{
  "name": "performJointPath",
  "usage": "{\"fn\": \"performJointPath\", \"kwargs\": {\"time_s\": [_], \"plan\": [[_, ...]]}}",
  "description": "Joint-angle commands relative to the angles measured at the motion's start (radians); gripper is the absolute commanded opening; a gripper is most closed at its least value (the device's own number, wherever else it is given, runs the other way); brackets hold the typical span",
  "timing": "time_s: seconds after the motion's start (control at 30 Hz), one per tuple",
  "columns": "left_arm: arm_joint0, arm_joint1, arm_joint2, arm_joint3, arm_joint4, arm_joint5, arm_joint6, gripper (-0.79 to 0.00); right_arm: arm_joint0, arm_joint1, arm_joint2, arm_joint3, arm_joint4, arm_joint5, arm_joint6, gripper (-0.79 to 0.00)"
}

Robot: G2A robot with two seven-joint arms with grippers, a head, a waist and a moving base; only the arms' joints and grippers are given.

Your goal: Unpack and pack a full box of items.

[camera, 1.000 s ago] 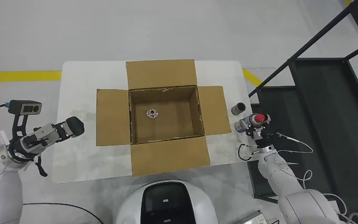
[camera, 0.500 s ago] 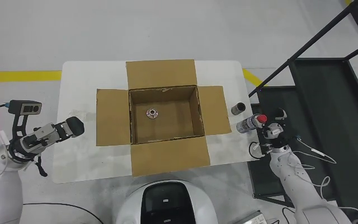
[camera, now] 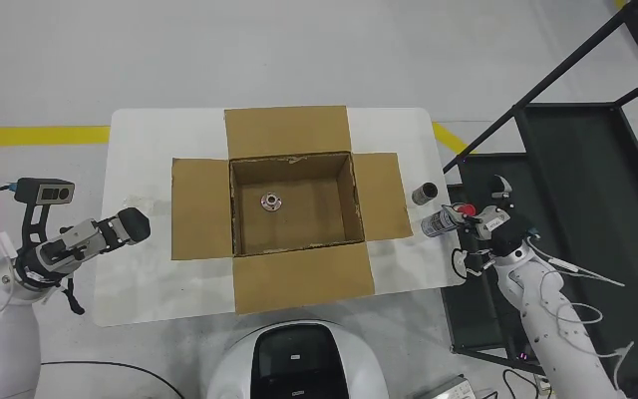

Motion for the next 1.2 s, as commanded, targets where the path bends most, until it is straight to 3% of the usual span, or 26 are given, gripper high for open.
{"fn": "performJointPath", "kwargs": {"time_s": [0.0, 0.57, 0.7, 0.8, 1.17], "plan": [[0.0, 0.0, 0.0, 0.0, 0.0, 0.0, 0.0, 0.0, -0.037, 0.001, 0.025, -0.076, 0.03, -0.016, 0.067, 0.0], [0.0, 0.0, 0.0, 0.0, 0.0, 0.0, 0.0, 0.0, -0.053, 0.001, 0.033, -0.083, 0.046, -0.019, 0.102, 0.0], [0.0, 0.0, 0.0, 0.0, 0.0, 0.0, 0.0, 0.0, -0.047, -0.003, 0.03, -0.091, 0.067, 0.011, 0.215, 0.0], [0.0, 0.0, 0.0, 0.0, 0.0, 0.0, 0.0, 0.0, -0.005, 0.001, 0.019, -0.148, 0.048, -0.044, 0.365, 0.0], [0.0, 0.0, 0.0, 0.0, 0.0, 0.0, 0.0, 0.0, 0.076, 0.003, -0.013, -0.379, 0.11, -0.155, 0.653, 0.0]]}}
